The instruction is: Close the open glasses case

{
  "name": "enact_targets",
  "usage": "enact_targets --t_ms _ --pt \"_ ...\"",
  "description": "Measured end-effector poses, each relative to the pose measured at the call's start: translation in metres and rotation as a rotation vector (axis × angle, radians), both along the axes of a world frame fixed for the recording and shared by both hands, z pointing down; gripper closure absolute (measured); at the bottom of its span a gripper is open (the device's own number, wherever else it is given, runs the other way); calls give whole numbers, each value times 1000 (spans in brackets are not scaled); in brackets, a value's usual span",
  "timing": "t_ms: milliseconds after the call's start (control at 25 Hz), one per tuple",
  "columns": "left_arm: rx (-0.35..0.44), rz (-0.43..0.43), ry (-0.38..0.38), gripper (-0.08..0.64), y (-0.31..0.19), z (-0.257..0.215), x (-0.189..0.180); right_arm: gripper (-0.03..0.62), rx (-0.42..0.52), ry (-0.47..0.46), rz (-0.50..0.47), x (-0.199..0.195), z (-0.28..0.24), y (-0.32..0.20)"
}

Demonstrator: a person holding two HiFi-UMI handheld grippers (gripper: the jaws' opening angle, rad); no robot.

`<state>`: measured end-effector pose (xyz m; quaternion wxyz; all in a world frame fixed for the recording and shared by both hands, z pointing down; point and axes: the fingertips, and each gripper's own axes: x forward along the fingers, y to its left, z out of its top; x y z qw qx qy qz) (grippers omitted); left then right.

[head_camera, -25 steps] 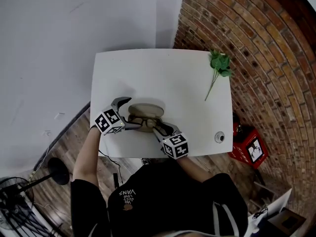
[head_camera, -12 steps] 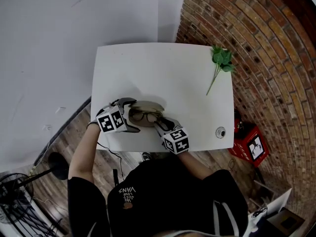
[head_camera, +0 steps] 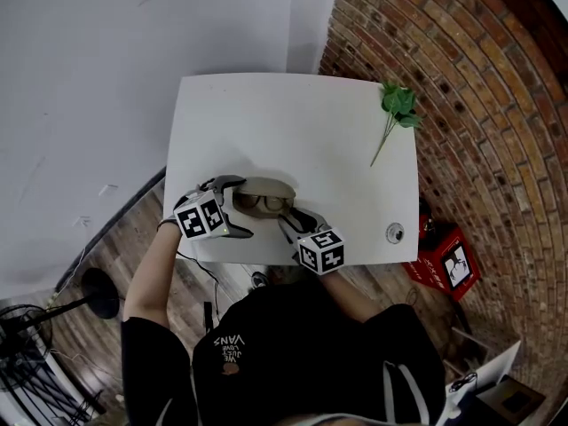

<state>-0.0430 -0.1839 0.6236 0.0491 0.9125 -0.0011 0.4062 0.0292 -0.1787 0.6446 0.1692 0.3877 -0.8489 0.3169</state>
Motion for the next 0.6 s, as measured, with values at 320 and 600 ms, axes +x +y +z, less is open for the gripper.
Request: enact_targets --t_ms 320,600 --pt "24 -11 -9 2 25 15 -4 433 36 -31 92 23 -17 -6" --pt "19 -52 12 2 36 23 -2 437 38 7 87 22 -13 -12"
